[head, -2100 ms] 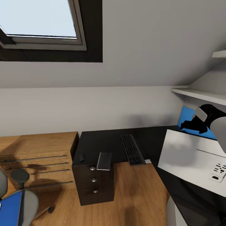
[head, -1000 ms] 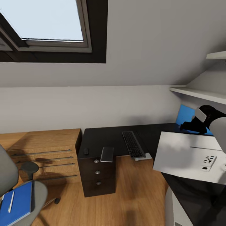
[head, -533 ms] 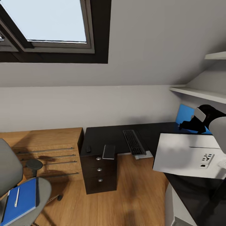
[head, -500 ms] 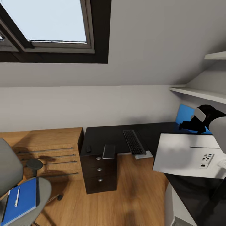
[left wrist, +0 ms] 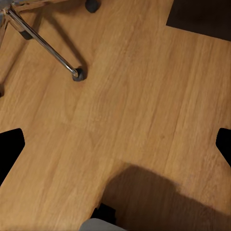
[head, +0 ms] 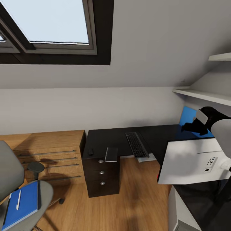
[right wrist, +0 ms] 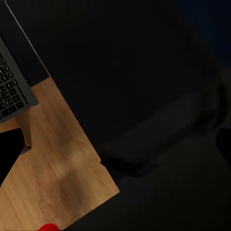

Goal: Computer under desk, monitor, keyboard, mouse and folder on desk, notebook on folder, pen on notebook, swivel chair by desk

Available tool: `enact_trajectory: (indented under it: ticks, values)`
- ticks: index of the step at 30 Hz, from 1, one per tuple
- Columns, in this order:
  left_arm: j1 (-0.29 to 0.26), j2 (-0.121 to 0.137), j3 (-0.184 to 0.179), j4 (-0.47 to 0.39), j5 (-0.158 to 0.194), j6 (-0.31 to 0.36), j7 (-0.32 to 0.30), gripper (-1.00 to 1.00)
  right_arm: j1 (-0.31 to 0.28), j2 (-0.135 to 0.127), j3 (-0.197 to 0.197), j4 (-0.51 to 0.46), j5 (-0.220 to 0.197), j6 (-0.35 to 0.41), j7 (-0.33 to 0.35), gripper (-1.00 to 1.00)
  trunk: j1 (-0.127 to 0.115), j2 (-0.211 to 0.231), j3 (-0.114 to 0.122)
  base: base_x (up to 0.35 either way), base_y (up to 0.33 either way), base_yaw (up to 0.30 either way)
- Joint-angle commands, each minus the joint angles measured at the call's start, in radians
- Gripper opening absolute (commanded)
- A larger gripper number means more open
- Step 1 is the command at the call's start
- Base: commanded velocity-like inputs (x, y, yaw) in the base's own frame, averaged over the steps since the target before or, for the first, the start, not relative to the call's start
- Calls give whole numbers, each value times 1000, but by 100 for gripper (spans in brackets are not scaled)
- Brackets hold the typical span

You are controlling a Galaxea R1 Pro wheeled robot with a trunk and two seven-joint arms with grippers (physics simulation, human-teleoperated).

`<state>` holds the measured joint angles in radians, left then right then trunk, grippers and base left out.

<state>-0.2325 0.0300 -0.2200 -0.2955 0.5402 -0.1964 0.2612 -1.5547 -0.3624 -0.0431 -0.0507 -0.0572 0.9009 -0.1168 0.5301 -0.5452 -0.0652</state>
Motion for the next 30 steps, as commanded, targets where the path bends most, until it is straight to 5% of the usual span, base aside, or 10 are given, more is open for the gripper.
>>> enact_trajectory:
  ticks: [1, 6, 11, 22, 24, 26, 27, 28, 30]
  values:
    - [-1, 1, -9, -1, 7, -3, 6, 100, -1, 1, -3, -1, -5, -3, -9, 100, 0, -2, -2, 0, 0, 0]
    - [-1, 1, -9, -1, 7, -3, 6, 100, -1, 17, 29, -1, 19, -21, -9, 100, 0, -2, -2, 0, 0, 0]
    - [-1, 0, -9, -1, 7, -3, 6, 100, -1, 48, 138, -1, 53, -59, 3, 100, 0, -2, -2, 0, 0, 0]
    - [-1, -1, -9, 0, 8, -2, 7, 100, -1, 61, 162, -67, 56, -58, 60, 100, 0, -2, -2, 0, 0, 0]
    - [-1, -1, -9, 0, 9, -2, 7, 100, -1, 60, 164, -80, 57, -47, 100, 100, 0, -2, -2, 0, 0, 0]
    - [-1, -1, -9, 1, 9, -1, 7, 100, -1, 45, 199, -93, 77, -34, 239, 100, 0, -2, -2, 0, 0, 0]
    - [-1, -1, -9, 1, 9, -1, 6, 100, -1, 38, 228, -94, 93, -33, 281, 100, 0, -2, -2, 0, 0, 0]
    - [-1, -1, -9, 1, 9, -1, 6, 100, -1, 15, 316, -95, 134, -33, 454, 100, 0, -2, -2, 0, 0, 0]
    - [-1, -1, -9, 1, 9, -1, 6, 100, -1, 11, 320, -95, 135, -33, 466, 100, 0, -2, -2, 0, 0, 0]
